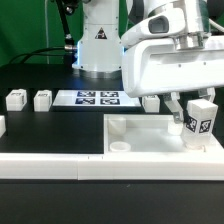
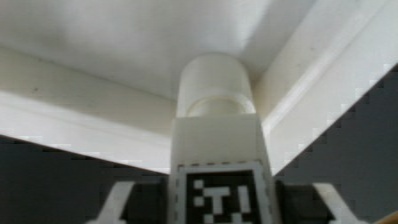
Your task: Assemble square table
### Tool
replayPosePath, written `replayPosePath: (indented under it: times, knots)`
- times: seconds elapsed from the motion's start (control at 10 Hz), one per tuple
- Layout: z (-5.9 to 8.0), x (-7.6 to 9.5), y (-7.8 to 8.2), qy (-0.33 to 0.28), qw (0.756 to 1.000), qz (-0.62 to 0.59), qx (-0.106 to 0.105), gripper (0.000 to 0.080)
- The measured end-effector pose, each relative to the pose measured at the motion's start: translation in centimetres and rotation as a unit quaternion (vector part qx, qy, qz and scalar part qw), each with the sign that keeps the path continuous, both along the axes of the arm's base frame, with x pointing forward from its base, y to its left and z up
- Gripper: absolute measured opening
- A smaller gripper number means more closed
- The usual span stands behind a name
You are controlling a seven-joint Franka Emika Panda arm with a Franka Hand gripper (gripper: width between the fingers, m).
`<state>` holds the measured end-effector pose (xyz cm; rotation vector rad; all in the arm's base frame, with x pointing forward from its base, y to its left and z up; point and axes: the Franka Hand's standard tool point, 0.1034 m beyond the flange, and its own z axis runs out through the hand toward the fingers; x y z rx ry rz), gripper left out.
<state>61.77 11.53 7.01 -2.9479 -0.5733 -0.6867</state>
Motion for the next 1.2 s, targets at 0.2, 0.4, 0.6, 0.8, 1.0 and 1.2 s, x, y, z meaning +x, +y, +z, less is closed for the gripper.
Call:
replayPosePath:
  times: [0.2, 0.4, 0.6, 0.8, 1.0, 1.2]
  knots:
    - [-0.05, -0.05, -0.06, -0.004, 1.000, 0.000, -0.004, 0.0291]
    - [-0.07, -0.06, -0.05, -0.003, 1.000, 0.000, -0.004, 0.0504]
    - [-0.08, -0.06, -0.06, -0.003, 1.000, 0.000, -0.004, 0.0618]
    - [-0.08, -0.06, -0.06, -0.003, 1.000, 0.000, -0.004, 0.0640]
    - [-0.09, -0.07, -0.06, -0.003, 1.000, 0.000, -0.004, 0.0648]
    - [-0.09, -0.07, -0.06, -0.003, 1.000, 0.000, -0.004, 0.0649]
